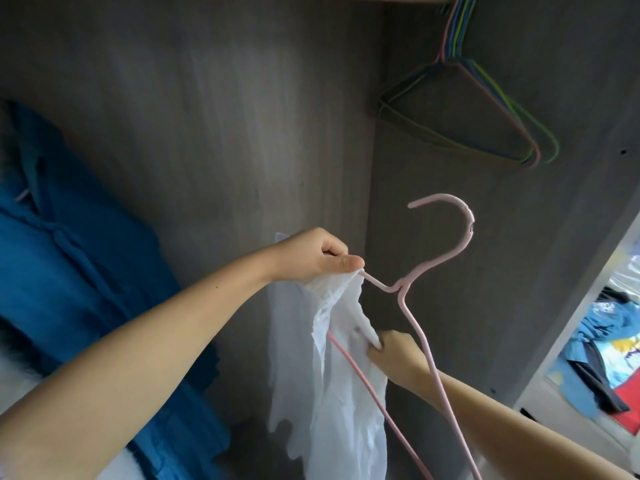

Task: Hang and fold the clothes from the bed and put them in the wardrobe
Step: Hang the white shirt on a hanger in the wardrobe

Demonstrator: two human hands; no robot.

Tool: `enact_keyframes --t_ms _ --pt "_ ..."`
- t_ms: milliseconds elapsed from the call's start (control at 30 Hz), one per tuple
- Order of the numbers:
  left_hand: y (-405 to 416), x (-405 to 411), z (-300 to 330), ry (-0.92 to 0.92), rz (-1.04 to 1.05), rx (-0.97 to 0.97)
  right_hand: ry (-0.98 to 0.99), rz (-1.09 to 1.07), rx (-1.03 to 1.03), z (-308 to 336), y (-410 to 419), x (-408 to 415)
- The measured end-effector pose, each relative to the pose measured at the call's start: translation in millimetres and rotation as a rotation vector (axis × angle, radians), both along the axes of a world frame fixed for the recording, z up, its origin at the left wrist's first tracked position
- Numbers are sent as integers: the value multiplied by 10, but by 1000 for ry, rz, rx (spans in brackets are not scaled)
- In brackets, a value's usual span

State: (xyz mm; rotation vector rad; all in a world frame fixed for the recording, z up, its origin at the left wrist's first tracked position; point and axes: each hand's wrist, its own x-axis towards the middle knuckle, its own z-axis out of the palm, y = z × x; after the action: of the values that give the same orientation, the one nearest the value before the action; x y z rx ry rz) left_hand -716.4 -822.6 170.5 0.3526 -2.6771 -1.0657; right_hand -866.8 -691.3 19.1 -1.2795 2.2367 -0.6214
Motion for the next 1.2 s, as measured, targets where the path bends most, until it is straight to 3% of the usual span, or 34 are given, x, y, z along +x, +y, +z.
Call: enact_keyframes --t_ms 167,333,500,600,800,1033,1200 --pt "-248 245 -315 -83 102 -45 99 -258 -103 -32 164 -557" --pt "-560 399 -642 16 349 40 143 -313 -185 50 376 -971" --pt "-706 443 -762 121 512 71 -60 -340 -313 183 557 -1243" --pt "-727 434 -756 108 504 57 -153 -300 -310 302 606 -1315" --pt "-665 447 -704 35 475 25 -118 -352 -305 484 500 -1414" --pt "-547 584 -540 28 399 160 -160 -401 -370 572 325 -1449" --pt "-501 669 -429 -20 376 183 -427 -314 -409 589 343 -1457"
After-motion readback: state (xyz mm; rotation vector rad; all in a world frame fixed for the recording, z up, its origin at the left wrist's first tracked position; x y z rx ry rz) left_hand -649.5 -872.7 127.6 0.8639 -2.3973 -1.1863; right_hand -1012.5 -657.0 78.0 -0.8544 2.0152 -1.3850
